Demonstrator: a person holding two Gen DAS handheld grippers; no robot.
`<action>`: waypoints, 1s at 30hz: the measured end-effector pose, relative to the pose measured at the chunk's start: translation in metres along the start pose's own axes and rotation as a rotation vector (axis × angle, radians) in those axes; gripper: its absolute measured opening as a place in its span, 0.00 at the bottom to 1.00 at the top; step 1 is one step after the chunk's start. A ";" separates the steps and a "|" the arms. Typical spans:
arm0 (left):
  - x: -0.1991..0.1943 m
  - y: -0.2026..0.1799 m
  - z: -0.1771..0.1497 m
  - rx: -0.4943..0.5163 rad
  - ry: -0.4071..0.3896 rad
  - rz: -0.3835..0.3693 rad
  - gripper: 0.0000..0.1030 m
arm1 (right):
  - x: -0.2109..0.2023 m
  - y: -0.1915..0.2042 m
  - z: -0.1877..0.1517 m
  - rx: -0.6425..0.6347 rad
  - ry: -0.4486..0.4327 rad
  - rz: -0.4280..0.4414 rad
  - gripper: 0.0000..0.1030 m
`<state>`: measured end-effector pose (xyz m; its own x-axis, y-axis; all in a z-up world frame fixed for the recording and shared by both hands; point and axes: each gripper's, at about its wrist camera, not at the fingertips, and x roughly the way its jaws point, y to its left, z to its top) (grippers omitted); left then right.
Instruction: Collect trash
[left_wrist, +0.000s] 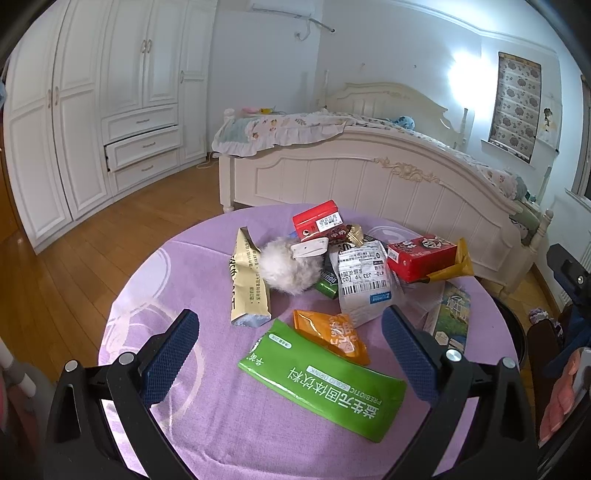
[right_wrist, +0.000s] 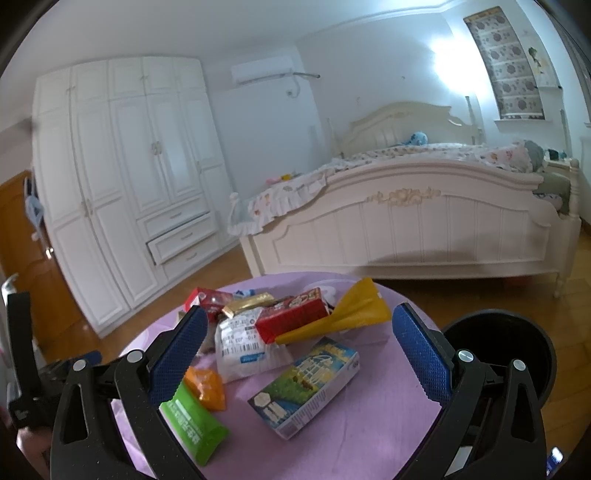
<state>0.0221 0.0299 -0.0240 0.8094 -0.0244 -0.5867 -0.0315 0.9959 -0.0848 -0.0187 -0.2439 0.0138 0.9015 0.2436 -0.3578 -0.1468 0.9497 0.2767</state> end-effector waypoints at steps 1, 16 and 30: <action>0.000 0.001 0.000 -0.002 0.001 -0.001 0.95 | 0.001 0.000 -0.001 0.004 -0.007 0.005 0.96; 0.005 0.009 0.001 -0.018 0.010 -0.003 0.95 | 0.012 0.010 -0.002 -0.057 0.041 -0.003 0.96; 0.017 0.031 0.002 -0.060 0.047 -0.048 0.95 | 0.037 0.018 -0.003 -0.051 0.076 0.048 0.96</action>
<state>0.0359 0.0604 -0.0351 0.7827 -0.0770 -0.6176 -0.0301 0.9865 -0.1611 0.0105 -0.2172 0.0029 0.8595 0.3015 -0.4127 -0.2113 0.9448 0.2503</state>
